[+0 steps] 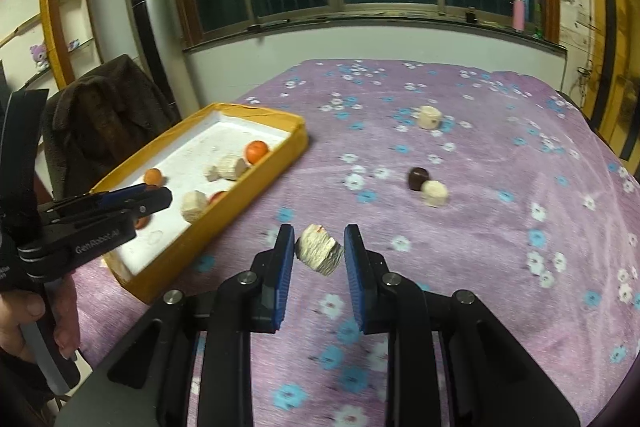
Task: Organize fruits
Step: 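Carry the red date and cream cylinder over the tray with both tools, then open both tools to drop the date and cylinder into the tray, then move both open tools back toward the last dark date and cream pieces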
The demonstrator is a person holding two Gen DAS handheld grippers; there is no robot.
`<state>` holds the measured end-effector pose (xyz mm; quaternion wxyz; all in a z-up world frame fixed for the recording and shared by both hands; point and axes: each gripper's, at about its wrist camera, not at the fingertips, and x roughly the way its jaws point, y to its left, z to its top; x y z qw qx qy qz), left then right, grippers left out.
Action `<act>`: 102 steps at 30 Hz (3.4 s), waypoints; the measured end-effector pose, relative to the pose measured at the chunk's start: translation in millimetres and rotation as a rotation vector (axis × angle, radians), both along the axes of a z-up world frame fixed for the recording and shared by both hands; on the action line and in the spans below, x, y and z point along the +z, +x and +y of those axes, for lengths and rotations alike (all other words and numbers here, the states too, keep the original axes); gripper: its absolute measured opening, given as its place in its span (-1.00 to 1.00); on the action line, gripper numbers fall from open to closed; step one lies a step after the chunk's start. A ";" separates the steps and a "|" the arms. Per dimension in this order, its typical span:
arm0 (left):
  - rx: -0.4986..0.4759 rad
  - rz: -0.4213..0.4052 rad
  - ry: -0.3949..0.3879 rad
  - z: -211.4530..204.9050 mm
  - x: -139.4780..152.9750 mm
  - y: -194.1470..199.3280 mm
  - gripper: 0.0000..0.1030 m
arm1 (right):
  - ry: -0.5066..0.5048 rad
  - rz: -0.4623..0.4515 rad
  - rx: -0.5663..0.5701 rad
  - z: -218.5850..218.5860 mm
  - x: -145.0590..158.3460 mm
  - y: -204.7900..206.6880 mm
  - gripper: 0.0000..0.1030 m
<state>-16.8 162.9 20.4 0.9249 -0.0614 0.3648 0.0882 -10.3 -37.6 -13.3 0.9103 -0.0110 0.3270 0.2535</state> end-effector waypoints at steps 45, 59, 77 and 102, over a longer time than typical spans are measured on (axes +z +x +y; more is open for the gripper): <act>0.207 0.099 0.006 98.5 -25.7 35.6 -0.42 | -0.017 0.072 0.156 173.3 -10.9 106.3 -0.47; 0.219 0.125 0.007 106.6 -33.7 37.1 -0.42 | -0.057 0.099 0.155 202.8 -21.4 133.4 -0.47; 0.239 0.133 0.003 109.2 -33.5 37.0 -0.41 | -0.084 0.114 0.156 215.5 -28.3 139.6 -0.46; 0.061 0.017 -0.010 5.3 -0.3 27.7 0.58 | -0.146 0.064 -0.192 -16.6 -37.6 75.1 0.85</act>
